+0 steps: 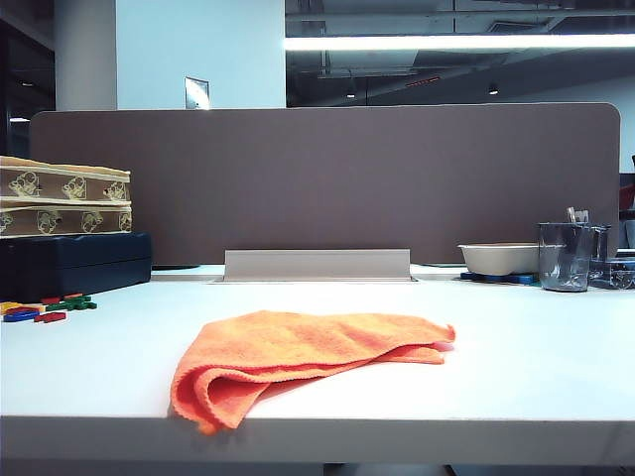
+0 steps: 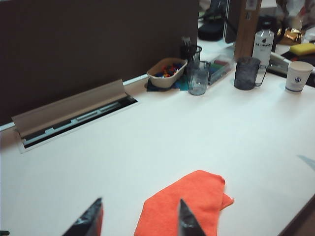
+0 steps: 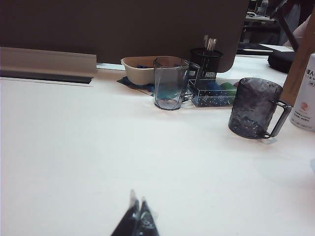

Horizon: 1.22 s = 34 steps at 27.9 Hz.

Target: Use an orange cloth to wipe the letter magnets on the table away for a distance.

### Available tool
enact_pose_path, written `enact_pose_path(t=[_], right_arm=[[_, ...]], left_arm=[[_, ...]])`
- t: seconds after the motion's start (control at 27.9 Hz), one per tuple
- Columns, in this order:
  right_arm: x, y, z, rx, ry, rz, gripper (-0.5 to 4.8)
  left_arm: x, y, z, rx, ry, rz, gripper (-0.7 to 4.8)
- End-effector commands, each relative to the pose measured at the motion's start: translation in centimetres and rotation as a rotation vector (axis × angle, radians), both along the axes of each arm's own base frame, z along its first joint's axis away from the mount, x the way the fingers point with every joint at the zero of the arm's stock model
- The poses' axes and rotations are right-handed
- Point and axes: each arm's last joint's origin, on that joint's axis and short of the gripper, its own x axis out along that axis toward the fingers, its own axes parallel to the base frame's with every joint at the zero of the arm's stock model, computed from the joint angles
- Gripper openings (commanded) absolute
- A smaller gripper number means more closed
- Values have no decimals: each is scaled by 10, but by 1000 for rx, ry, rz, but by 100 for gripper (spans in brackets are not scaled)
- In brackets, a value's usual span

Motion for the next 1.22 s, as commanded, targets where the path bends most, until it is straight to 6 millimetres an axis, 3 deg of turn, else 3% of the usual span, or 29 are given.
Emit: enact_pose_path(t=[0.04, 0.32, 0.54, 0.82, 1.22], right_arm=[[0, 0, -1, 1, -10, -1, -5], [0, 0, -1, 1, -10, -1, -5], [0, 0, -1, 1, -10, -1, -5], [0, 0, -1, 1, -9, -1, -5], [0, 0, -1, 1, -9, -1, -5]], left_arm=[[-11, 7, -23, -9, -19, 7, 188], [-19, 13, -80, -38, 33, 22, 187], [-19, 14, -111, -50, 7, 59, 187], [-12, 11, -134, -110, -85, 105, 187], [0, 6, -164, -135, -58, 175, 186]])
